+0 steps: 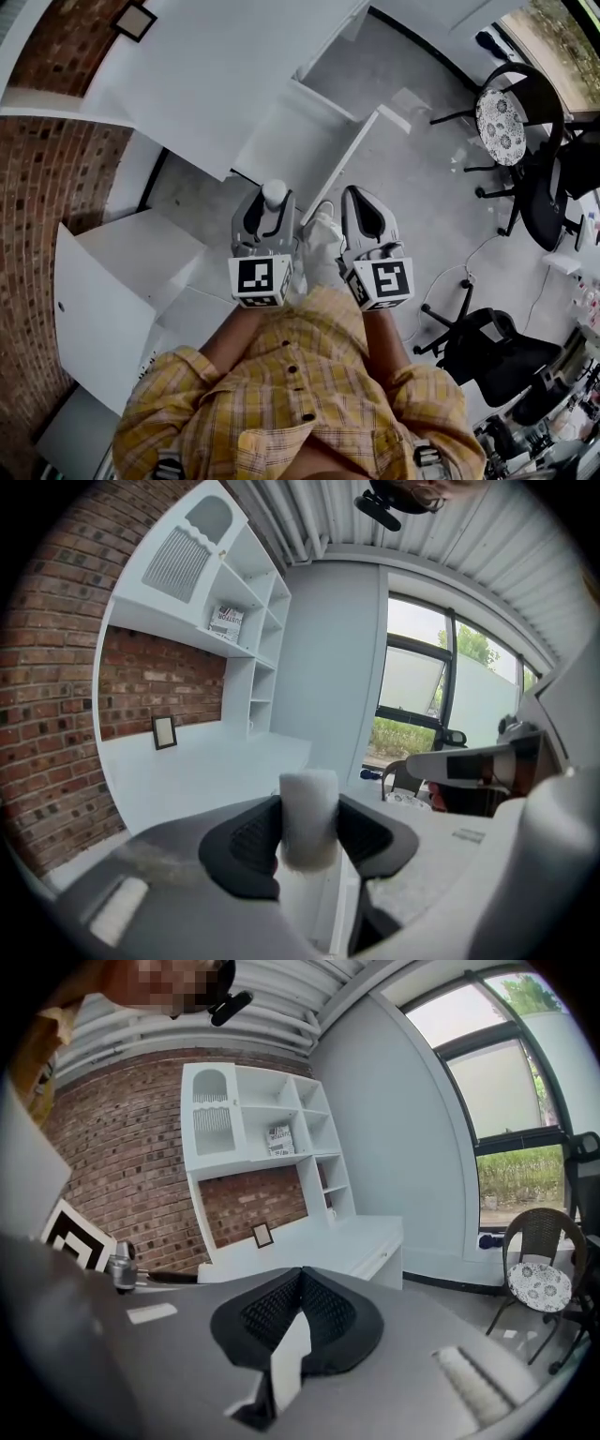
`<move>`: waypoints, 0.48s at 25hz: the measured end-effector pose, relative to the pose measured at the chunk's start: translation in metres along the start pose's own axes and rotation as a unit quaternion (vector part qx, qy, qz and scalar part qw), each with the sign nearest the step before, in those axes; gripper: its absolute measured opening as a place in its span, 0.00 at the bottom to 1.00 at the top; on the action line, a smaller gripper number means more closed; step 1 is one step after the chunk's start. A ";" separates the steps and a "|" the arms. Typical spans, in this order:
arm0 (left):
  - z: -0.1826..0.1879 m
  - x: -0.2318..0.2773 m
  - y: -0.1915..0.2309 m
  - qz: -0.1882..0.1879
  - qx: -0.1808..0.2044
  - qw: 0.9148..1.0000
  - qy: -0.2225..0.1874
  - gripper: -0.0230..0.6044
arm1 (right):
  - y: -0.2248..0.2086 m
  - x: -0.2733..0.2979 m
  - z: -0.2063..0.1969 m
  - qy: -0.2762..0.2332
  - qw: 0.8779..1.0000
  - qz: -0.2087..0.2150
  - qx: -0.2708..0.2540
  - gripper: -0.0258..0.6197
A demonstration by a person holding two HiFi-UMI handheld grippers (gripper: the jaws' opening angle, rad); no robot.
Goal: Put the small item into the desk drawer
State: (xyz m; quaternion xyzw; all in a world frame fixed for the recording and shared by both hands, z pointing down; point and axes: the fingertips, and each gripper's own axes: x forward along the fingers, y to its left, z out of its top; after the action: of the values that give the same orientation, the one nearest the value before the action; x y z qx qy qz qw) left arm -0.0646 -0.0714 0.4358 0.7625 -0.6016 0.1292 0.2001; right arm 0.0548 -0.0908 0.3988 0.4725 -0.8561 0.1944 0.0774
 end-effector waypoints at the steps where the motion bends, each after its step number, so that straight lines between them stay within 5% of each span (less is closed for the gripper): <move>1: -0.002 0.004 0.000 0.000 -0.002 1.000 0.004 0.33 | -0.002 0.003 -0.002 0.003 1.000 0.001 0.001 0.04; 12: -0.033 0.050 0.007 0.012 -0.024 0.998 0.051 0.33 | -0.024 0.032 -0.035 0.049 0.999 0.014 0.012 0.04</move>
State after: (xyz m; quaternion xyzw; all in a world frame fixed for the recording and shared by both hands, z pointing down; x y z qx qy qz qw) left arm -0.0573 -0.1011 0.4877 0.7427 -0.6025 0.1559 0.2470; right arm 0.0559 -0.1129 0.4472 0.4512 -0.8555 0.2287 0.1105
